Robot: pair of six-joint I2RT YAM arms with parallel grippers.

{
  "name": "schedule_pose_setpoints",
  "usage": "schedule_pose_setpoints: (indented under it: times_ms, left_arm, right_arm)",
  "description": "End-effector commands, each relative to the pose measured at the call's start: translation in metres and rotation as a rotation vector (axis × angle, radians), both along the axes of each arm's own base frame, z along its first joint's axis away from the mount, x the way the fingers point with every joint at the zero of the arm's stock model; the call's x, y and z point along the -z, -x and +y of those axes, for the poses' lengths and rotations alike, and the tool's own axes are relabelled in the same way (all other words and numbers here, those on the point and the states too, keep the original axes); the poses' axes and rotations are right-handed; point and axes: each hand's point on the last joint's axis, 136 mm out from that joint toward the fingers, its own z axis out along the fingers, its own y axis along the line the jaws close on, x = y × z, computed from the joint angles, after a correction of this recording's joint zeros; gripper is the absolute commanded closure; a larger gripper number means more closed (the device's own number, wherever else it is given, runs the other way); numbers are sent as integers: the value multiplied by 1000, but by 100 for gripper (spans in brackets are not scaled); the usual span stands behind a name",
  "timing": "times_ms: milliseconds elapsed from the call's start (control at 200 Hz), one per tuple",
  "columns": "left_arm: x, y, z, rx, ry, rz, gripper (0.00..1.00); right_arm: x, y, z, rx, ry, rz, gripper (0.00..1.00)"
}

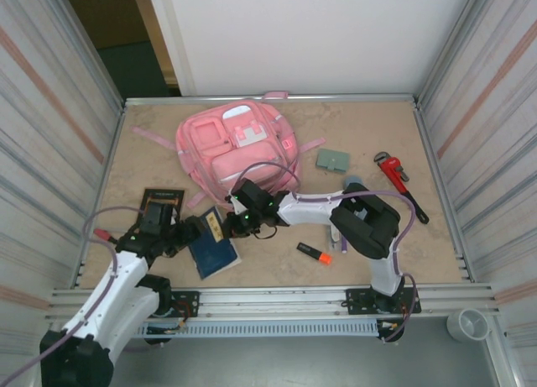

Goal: Pack the student bag

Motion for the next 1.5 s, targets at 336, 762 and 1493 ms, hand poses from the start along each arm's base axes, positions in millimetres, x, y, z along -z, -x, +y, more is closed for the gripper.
schedule_pose_setpoints:
  times_ms: [336, 762, 1493]
  left_arm:
    - [-180, -63, -5, 240, 31, -533, 17]
    - [-239, -52, -97, 672, 515, -715, 2]
    - [-288, -88, -130, 625, 555, -910, 100]
  right_arm:
    - [-147, -27, -41, -199, -211, -261, 100]
    - [-258, -78, -119, 9, -442, -450, 100]
    - [-262, -117, -176, 263, -524, -367, 16]
